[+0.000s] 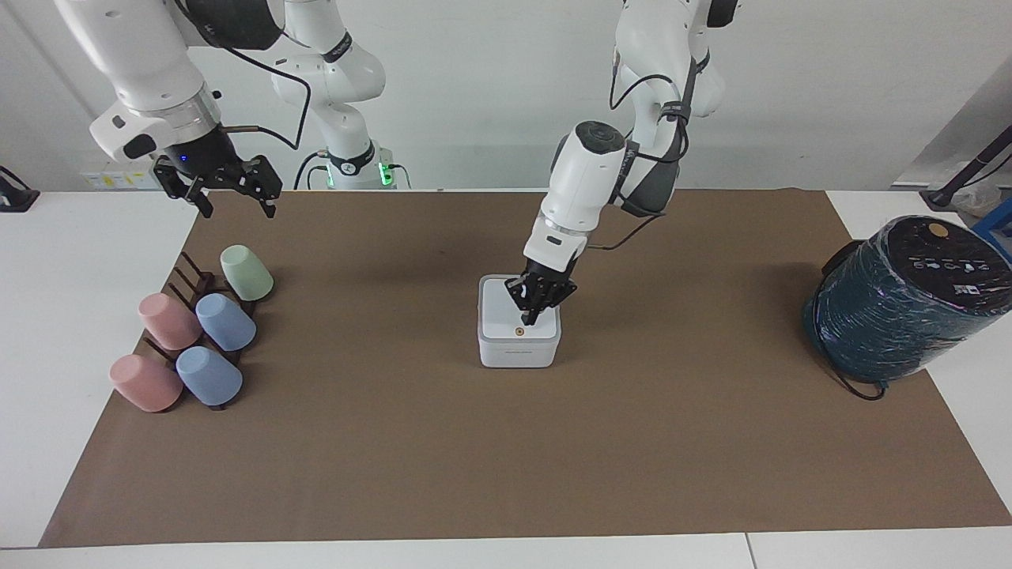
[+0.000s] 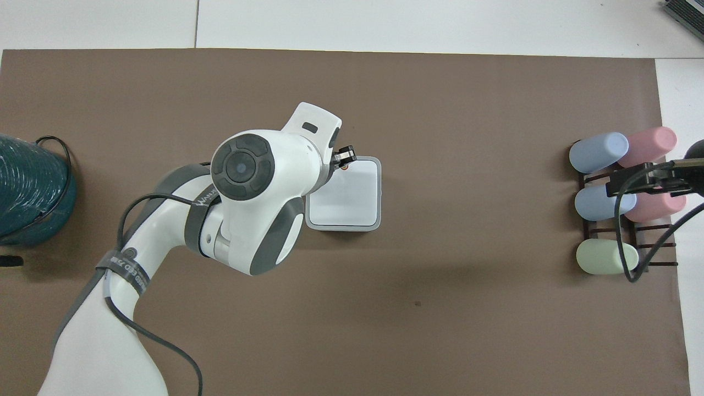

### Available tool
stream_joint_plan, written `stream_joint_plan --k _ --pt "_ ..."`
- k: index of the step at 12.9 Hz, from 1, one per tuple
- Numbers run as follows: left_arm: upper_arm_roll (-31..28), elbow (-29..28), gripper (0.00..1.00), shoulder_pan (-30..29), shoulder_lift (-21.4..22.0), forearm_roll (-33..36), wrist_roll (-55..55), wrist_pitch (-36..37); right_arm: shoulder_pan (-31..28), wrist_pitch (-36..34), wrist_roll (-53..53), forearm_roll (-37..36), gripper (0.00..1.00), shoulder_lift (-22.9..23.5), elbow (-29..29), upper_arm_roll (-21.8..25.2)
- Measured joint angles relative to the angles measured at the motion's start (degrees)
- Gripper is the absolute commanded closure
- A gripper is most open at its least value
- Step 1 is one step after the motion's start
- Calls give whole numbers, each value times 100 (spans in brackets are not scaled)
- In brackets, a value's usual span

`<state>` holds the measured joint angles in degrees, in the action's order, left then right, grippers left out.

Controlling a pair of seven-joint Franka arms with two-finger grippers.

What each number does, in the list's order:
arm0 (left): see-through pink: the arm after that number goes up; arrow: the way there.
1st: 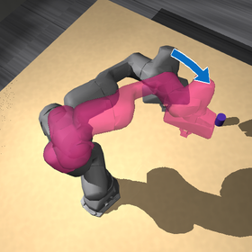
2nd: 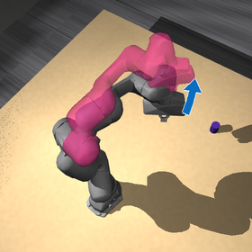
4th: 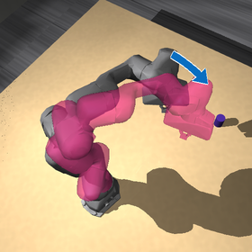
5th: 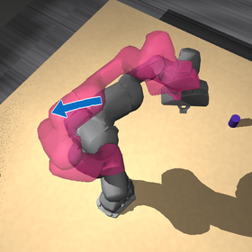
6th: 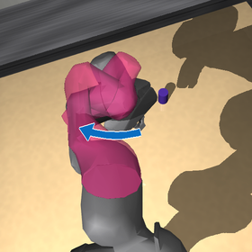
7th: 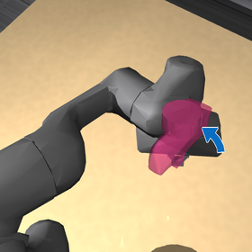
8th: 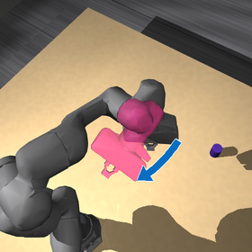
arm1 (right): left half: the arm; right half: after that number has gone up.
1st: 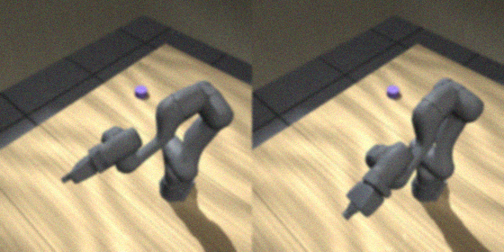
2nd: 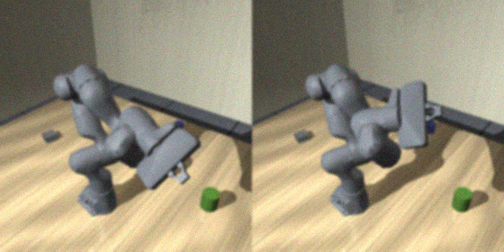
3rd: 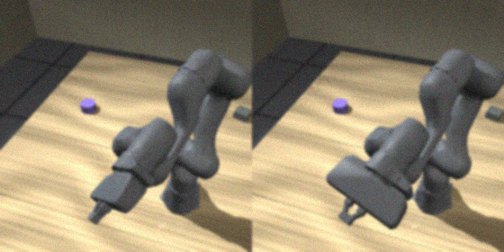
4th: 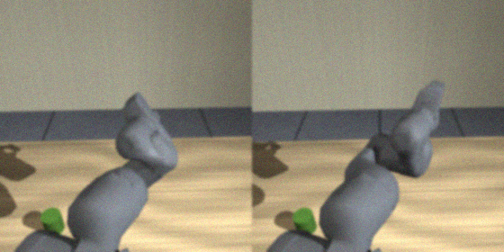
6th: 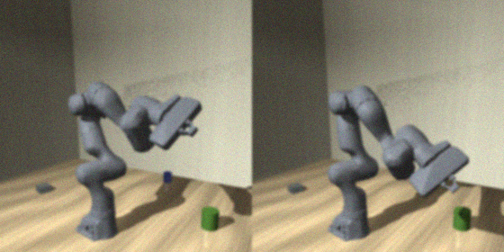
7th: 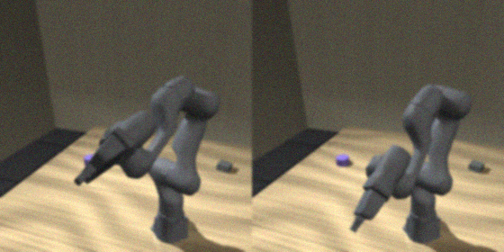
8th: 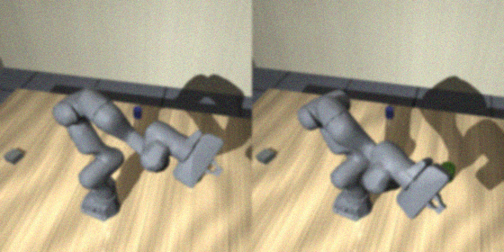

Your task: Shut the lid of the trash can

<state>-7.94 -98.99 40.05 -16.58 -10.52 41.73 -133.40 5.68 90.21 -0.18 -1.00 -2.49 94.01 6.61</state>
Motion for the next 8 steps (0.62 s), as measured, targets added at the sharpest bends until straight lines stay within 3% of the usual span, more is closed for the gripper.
stream_joint_plan --k 4,8 --pt "-57 820 83 -612 38 12 -49 1403 0 0 0 0 0 0 0 0" --pt "-68 1081 82 -1094 135 326 -401 2139 0 0 0 0 0 0 0 0"
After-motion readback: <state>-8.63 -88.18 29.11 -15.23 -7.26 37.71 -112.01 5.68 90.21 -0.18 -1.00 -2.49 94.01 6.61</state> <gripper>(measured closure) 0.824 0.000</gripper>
